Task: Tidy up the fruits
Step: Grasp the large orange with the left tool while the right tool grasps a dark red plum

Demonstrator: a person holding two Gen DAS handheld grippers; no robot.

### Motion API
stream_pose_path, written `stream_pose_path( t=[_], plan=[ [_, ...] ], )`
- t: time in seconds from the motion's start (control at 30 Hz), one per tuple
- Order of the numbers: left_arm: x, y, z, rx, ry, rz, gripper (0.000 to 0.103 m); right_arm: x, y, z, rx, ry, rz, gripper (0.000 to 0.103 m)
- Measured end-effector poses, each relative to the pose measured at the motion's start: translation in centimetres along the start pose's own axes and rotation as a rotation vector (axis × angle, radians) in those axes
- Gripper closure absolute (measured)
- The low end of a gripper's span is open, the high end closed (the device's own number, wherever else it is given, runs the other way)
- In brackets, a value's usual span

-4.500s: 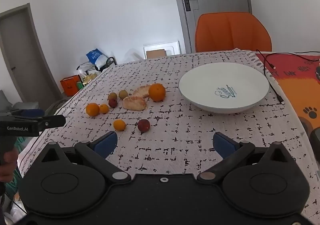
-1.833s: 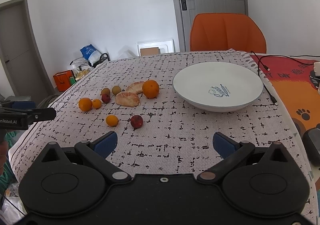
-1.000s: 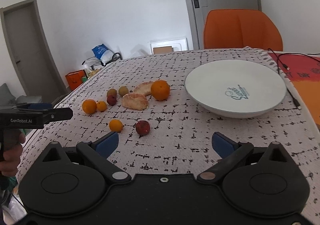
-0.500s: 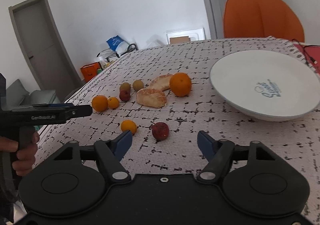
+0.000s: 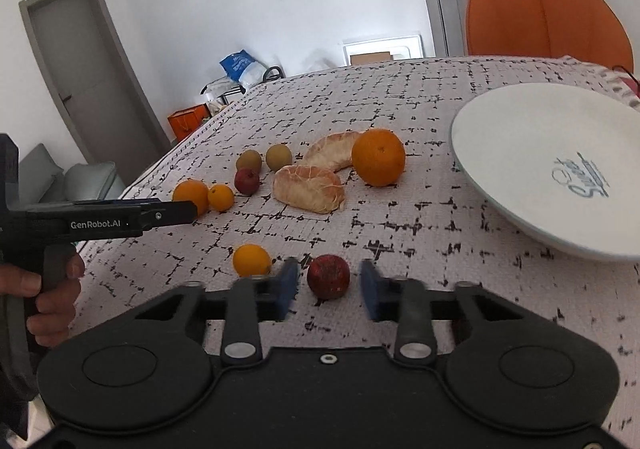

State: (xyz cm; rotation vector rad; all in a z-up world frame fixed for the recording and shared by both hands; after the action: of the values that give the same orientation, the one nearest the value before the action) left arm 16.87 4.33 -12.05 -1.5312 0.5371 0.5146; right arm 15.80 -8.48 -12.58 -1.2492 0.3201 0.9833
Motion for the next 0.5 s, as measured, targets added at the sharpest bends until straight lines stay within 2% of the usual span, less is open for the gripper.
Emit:
stream_pose_path(
  t=[0.07, 0.33, 0.43, 0.5],
  plan=[
    [0.4, 0.0, 0.0, 0.001, 0.000, 0.003, 0.035, 0.1, -0.2, -0.1, 0.013, -0.009, 0.000, 0.081],
    [1.5, -0.3, 0.5, -0.019, 0.001, 0.010, 0.049, 0.2, -1.5, -0.7, 0.029, -0.011, -0.013, 0.081],
    [1.7, -0.5, 0.4, -0.029, 0.016, 0.005, 0.066, 0.1, -1.9, -0.8, 0.030, -0.010, -0.021, 0.081],
    [1.7, -0.7, 0.4, -0.038, 0.018, 0.004, 0.066, 0.1, -2.1, -0.9, 0.031, -0.009, -0.026, 0.081]
  ],
)
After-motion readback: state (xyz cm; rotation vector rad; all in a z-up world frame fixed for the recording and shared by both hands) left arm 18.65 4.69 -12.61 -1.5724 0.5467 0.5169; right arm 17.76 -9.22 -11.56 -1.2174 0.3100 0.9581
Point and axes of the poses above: each gripper's, at about its wrist camera, not at the fingertips, and x roughly the way its jaws point, z to its left, y to its underside, the point moved 10 cm from there along x, roughly the way its jaws point, and after that the axes turned 7 degrees about x, right-handed, at the moved point
